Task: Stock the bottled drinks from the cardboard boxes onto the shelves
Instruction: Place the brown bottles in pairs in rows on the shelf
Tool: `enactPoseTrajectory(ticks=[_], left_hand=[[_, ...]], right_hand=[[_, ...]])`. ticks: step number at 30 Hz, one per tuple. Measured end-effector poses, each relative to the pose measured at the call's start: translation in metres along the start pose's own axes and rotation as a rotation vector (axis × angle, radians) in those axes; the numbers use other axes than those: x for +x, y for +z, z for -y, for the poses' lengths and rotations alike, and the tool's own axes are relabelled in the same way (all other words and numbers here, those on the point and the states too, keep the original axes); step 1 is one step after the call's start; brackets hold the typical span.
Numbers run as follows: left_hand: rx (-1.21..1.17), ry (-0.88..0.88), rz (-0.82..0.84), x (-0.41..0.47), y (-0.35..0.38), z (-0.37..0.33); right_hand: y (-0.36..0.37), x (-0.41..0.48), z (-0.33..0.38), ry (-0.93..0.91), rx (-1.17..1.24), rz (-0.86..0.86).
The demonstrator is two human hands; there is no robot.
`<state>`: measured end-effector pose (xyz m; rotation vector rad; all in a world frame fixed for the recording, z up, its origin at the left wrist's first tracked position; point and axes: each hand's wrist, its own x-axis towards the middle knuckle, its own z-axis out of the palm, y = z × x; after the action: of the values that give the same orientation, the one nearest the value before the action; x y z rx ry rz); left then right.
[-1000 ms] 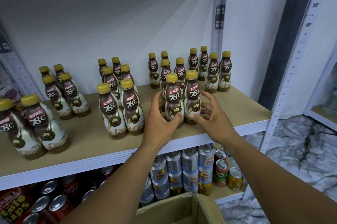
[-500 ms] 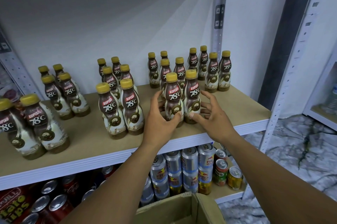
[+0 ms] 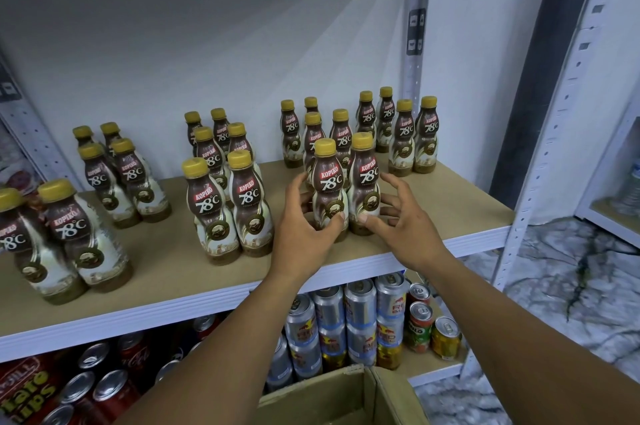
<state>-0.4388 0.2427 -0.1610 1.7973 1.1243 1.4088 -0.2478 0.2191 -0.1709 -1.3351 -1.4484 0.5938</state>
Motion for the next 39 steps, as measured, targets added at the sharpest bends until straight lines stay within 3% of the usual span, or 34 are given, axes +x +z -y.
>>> enactPoseTrajectory(ticks=[16,23,28,33,39], left_hand=[[0.012,-0.064,0.009,-0.017,-0.009,-0.018],[0.021,0.181,-0.114,-0.009,-0.033,-0.081],[0.068,0.327,-0.151,0.05,-0.058,-0.133],[0.215,0.273,-0.001,0.127,-0.073,-0.151],[0.456,0.184,0.299,0.197,-0.042,-0.152]], right_hand=[[-0.013,0.0,0.003,0.112,0.207,-0.001],[-0.026,0.01,0.01,0.199,0.389,-0.117],[-0.048,0.042,0.037,0.113,0.322,-0.225],[-0.074,0.096,0.076,-0.051,0.161,-0.239],[-0.109,0.15,0.104,-0.176,-0.06,-0.296]])
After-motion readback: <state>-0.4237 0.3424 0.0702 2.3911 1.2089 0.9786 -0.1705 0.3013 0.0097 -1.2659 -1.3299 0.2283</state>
